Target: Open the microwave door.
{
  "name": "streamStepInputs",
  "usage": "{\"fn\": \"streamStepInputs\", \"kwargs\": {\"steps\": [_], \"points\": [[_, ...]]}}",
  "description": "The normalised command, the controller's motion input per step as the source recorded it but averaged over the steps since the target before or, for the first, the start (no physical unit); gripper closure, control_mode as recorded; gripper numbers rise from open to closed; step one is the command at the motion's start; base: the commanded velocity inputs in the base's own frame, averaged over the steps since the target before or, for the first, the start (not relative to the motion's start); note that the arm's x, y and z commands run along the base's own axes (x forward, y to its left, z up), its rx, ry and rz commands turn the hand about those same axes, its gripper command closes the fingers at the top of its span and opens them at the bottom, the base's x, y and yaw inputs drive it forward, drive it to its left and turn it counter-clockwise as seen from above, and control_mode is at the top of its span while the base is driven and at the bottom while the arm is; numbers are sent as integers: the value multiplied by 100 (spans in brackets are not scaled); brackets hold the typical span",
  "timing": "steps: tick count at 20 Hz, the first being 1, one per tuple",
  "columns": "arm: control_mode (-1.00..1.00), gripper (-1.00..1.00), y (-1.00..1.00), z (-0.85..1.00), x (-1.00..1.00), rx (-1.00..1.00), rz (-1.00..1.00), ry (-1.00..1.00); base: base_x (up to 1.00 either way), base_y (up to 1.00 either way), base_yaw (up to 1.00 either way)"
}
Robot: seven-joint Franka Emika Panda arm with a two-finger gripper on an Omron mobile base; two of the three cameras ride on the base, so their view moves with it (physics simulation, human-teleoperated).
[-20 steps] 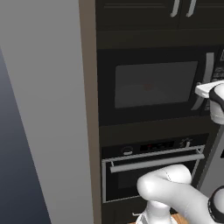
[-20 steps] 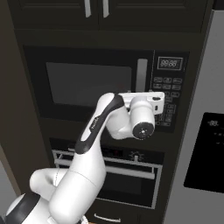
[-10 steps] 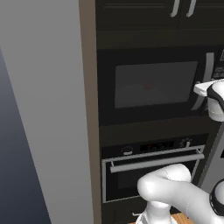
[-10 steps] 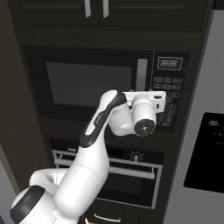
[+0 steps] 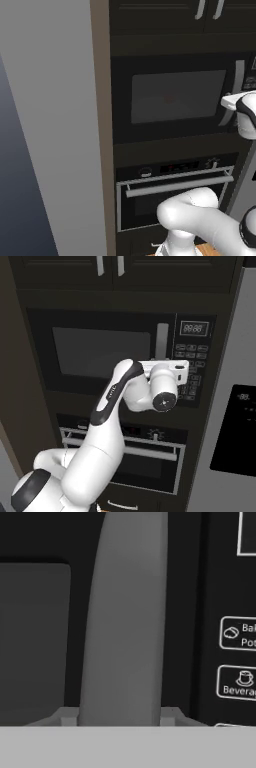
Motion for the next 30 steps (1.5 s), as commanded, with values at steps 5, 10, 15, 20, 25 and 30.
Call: {"fn": "streamStepInputs", "kwargs": {"steps": [5,10,15,20,25,30], "points": [[-100,100,0,4,-57,0,1,-7,0,0,0],[-100,100,0,20,-86,0,2,-9,0,0,0],[-100,100,0,27,-93,0,0,-3,0,0,0],[-100,100,0,32,-98,1,0,0,0,0,0],[-100,100,0,28,-100,0,0,0,0,0,0],[-100,100,0,20,-100,0,0,0,0,0,0]]}}
